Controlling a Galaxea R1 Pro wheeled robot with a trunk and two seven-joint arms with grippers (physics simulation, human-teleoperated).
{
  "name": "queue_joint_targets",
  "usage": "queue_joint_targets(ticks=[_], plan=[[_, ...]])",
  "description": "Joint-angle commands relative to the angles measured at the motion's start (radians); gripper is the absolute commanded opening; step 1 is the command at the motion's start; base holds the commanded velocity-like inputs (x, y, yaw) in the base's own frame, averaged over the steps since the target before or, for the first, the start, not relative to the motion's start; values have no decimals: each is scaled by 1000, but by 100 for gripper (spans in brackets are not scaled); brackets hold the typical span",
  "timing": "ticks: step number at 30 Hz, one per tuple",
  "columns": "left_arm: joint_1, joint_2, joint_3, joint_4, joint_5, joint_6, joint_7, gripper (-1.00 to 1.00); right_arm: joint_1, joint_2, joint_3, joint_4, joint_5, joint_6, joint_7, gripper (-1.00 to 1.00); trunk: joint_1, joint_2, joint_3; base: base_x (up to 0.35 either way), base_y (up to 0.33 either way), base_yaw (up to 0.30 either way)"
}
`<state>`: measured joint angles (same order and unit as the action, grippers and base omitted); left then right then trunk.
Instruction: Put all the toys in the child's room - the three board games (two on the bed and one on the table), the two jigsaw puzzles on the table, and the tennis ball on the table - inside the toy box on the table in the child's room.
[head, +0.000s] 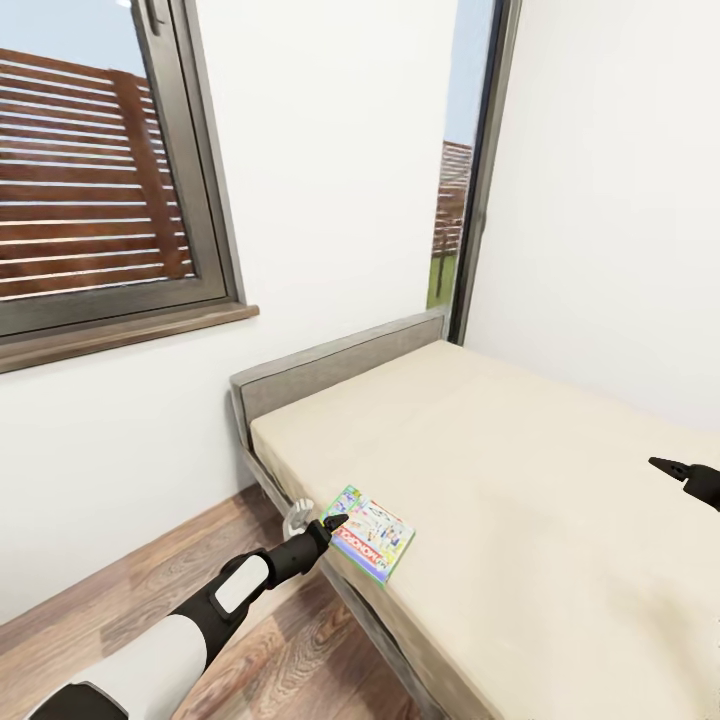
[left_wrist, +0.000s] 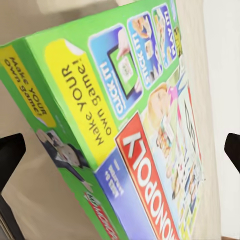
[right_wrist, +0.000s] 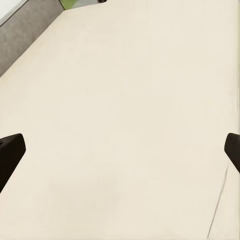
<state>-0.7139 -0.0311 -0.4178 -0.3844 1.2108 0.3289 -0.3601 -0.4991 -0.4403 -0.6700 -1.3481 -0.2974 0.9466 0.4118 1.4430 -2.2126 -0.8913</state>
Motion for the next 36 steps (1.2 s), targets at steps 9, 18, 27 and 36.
queue_joint_targets(ticks=[9,18,27,36], plan=[[-1,0,-4,1,8,3,-2,100,-1,0,-2,0,6,4,9,100,0,0,-1,0,0,-42],[-1,0,-4,1,7,2,-2,100,-1,0,-2,0,6,4,9,100,0,0,-1,0,0,-12],[-1,0,-4,0,7,2,-2,100,-1,0,-2,0,6,4,9,100,0,0,-1,0,0,-4],[-2,-5,-5,-1,6,2,-3,100,-1,0,-2,0,6,4,9,100,0,0,-1,0,0,-1]])
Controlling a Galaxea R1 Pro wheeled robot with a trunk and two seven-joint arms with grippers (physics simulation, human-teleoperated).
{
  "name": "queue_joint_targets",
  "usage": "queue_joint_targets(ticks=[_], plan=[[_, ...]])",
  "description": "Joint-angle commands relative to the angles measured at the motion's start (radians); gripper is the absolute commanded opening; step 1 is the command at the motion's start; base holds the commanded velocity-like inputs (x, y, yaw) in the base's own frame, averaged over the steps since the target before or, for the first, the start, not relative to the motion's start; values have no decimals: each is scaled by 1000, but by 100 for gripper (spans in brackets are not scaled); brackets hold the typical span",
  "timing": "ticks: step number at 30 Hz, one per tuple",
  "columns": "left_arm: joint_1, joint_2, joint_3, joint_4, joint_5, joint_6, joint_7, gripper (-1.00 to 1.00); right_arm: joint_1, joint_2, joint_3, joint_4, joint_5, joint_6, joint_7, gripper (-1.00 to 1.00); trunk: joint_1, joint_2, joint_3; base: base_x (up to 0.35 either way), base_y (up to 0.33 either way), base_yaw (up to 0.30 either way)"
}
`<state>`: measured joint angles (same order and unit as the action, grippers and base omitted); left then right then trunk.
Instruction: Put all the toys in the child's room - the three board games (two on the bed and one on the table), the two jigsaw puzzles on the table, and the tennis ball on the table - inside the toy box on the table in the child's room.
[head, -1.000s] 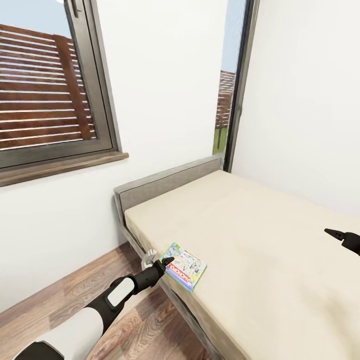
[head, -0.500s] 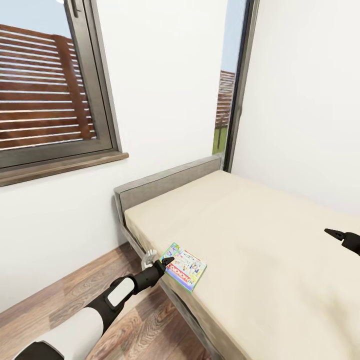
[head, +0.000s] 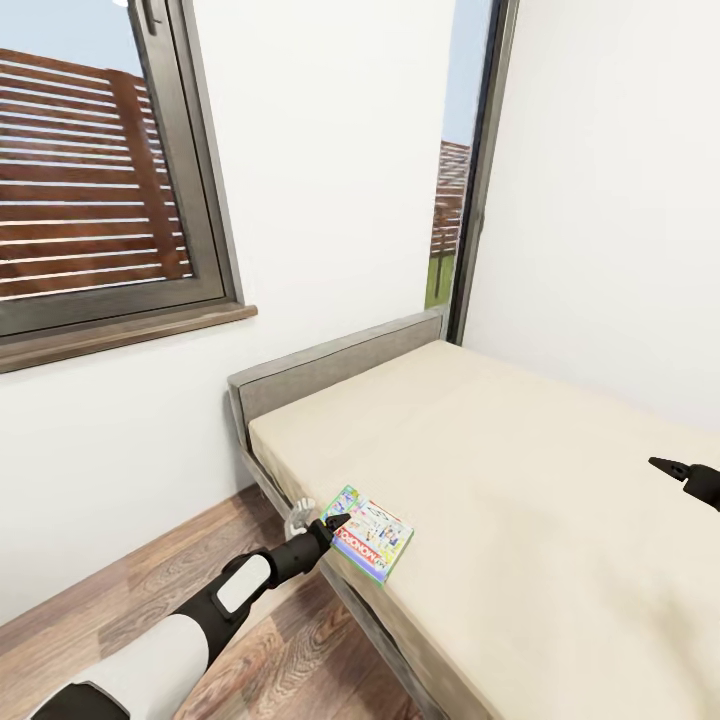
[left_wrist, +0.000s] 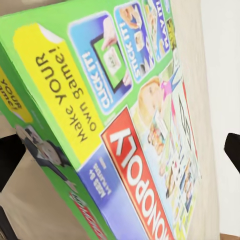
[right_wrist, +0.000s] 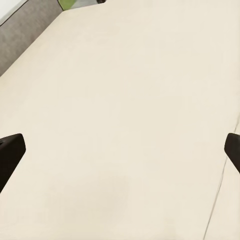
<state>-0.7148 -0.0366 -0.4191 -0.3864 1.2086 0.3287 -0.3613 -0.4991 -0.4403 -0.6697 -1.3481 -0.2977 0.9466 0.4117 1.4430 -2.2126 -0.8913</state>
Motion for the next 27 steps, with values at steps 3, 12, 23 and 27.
queue_joint_targets(ticks=[3,12,23,27], plan=[[-2,-1,-4,0,7,3,-2,100,-1,0,-2,0,6,5,9,100,0,0,-1,0,0,0],[-3,-4,-4,-1,4,3,-2,100,-1,0,-2,0,6,5,9,100,0,0,-1,0,0,0],[-3,-4,-4,-1,2,3,-2,100,-1,0,-2,0,6,5,9,100,0,0,-1,0,0,0],[-3,-4,-4,0,1,3,-2,100,-1,0,-2,0,6,5,9,100,0,0,-1,0,0,0]])
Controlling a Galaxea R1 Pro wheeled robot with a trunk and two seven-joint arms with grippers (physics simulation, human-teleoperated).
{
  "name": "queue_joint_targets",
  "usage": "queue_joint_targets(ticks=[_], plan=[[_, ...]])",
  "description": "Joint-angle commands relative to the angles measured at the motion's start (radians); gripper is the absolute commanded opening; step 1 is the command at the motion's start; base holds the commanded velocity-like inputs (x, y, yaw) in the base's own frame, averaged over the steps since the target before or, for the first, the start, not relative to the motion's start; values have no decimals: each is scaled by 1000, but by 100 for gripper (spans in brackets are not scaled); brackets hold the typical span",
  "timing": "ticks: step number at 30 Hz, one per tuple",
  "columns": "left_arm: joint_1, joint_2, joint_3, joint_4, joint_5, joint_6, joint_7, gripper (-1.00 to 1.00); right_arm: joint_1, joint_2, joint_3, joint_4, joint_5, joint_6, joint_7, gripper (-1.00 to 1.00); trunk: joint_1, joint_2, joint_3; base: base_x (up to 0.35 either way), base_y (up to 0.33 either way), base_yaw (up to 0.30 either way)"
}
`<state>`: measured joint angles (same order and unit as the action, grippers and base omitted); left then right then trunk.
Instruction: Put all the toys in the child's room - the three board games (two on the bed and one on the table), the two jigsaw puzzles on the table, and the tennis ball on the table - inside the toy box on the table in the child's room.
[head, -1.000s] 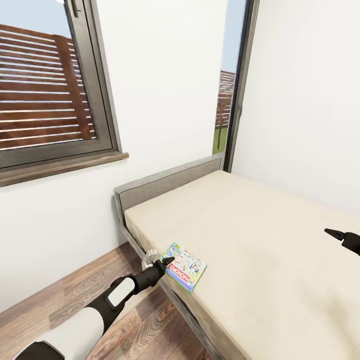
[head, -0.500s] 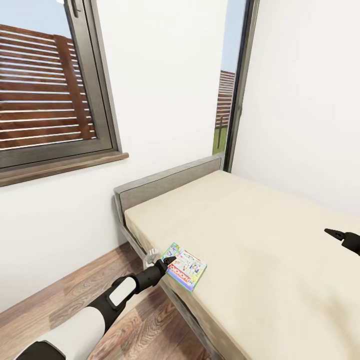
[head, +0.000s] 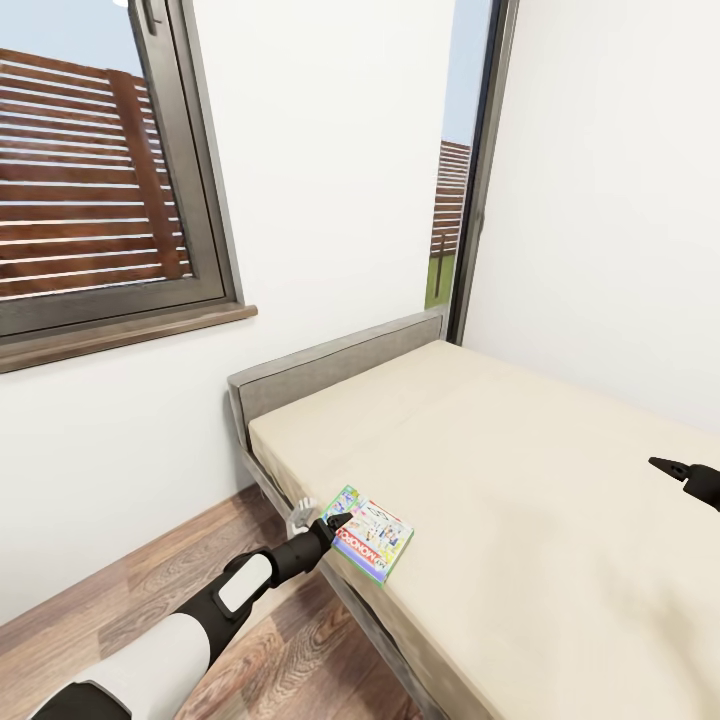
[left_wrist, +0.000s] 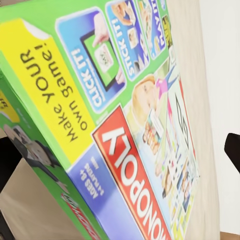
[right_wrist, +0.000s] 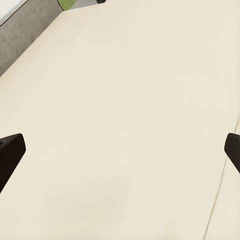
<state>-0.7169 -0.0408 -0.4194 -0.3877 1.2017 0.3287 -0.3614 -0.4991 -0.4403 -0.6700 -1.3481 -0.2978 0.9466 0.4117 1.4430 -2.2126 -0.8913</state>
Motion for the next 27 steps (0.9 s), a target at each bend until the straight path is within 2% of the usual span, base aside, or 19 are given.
queue_joint_targets(ticks=[1,27], plan=[[-1,0,-4,1,8,3,-2,100,-1,0,-2,0,6,5,9,100,0,0,-1,0,0,0],[-2,-12,-7,-13,9,3,-2,100,-1,2,-1,0,7,5,9,100,0,0,-1,0,0,0]])
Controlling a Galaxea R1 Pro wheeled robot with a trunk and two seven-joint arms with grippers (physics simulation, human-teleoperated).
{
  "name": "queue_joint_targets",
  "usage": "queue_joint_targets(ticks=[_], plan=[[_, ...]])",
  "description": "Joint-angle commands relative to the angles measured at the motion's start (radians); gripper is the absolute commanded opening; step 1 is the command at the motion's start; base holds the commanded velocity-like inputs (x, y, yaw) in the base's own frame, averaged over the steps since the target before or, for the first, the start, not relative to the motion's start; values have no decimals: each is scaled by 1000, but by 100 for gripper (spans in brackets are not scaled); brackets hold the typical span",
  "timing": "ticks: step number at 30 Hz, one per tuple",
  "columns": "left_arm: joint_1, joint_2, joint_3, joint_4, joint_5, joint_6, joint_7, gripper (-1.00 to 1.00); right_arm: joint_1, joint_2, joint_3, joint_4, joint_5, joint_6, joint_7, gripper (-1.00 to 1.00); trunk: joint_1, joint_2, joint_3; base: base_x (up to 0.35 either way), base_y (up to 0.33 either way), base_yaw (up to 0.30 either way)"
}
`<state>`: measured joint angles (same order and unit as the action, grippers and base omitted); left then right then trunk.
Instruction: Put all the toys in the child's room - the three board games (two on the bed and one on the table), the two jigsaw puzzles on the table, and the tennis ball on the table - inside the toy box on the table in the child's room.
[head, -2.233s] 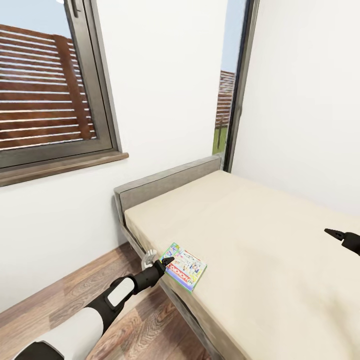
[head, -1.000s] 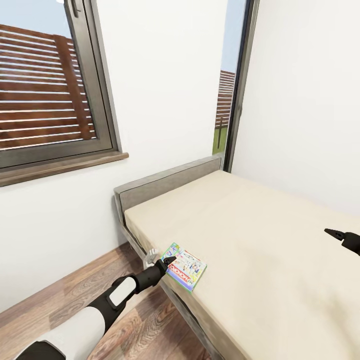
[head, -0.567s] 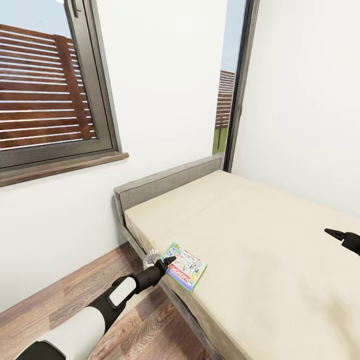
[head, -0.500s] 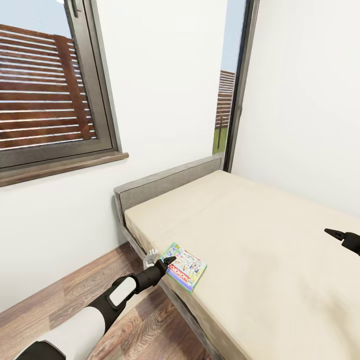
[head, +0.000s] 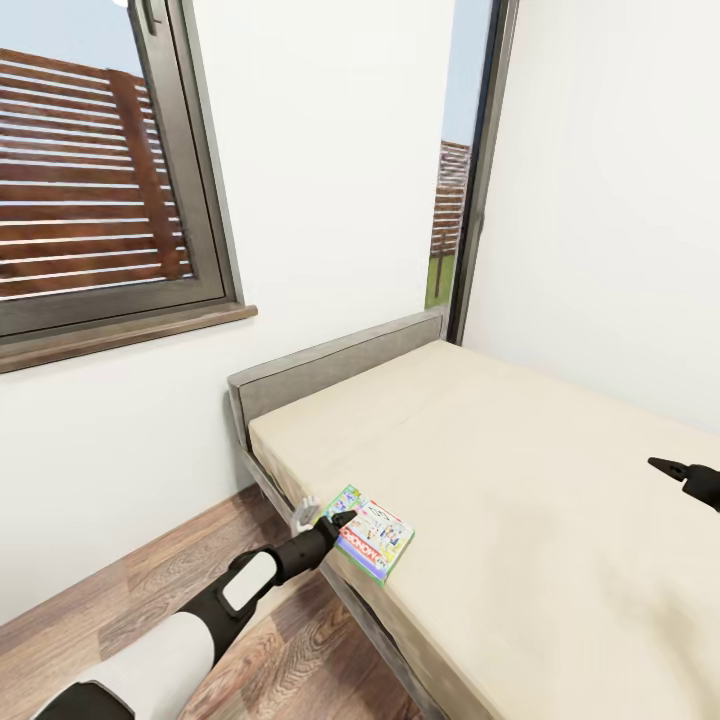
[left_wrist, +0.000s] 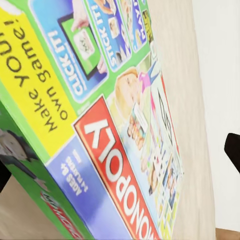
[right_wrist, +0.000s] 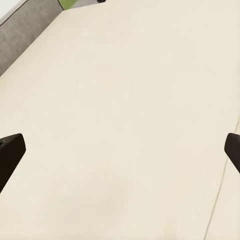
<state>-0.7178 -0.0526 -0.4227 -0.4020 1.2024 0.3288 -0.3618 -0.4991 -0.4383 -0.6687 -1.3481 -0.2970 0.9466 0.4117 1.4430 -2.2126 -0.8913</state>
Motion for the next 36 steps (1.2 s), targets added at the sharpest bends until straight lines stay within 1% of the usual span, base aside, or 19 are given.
queue_joint_targets(ticks=[1,9,20,21,36], plan=[[-1,0,-4,1,8,2,-2,100,-1,0,-2,0,6,4,9,100,0,0,-1,0,0,0],[-1,-4,-6,-1,8,2,-3,100,-1,10,-3,-1,8,4,9,100,0,0,-1,0,0,0],[-2,-6,-7,-2,8,2,-3,100,-1,14,-3,-2,8,4,9,100,0,0,-1,0,0,0],[-2,-6,-7,-2,8,2,-3,-100,-1,14,-3,-2,8,4,9,100,0,0,-1,0,0,0],[-2,-7,-8,-6,8,2,-3,-100,-1,15,-3,-3,9,4,9,100,0,0,-1,0,0,0]])
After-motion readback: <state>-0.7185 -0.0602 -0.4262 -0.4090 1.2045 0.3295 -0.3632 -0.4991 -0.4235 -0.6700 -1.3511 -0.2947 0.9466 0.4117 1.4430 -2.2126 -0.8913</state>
